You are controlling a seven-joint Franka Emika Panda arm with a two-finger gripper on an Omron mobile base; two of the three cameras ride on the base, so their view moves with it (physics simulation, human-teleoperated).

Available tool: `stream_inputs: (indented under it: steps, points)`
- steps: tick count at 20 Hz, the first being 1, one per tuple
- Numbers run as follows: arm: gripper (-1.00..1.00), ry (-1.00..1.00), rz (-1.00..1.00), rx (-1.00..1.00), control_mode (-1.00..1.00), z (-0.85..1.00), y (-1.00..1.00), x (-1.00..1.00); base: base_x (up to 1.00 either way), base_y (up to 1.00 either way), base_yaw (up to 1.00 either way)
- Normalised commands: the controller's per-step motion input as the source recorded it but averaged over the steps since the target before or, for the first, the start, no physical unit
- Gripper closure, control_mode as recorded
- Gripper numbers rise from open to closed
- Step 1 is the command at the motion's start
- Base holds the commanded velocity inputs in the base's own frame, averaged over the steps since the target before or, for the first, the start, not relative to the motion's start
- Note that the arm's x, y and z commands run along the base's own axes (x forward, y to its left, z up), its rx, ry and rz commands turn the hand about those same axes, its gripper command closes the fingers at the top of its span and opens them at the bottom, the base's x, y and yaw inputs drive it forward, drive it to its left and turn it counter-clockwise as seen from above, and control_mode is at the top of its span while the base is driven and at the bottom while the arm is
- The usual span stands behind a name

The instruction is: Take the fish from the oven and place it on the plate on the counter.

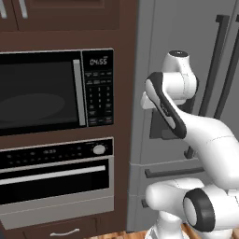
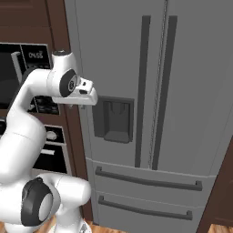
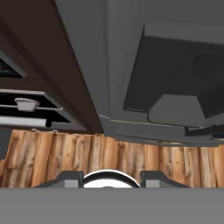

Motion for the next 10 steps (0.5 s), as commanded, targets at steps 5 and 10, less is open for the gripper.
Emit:
stream_inputs:
  steps: [5, 10]
  points:
    - [-1.00, -0.02, 0.03, 0.00, -1.00, 0.00, 0.00, -0.42, 0.00, 0.00, 0.00]
    - [-1.00, 0.00, 0.09, 0.00, -1.00, -0.11, 0.12, -0.76, 0.00, 0.00, 0.00]
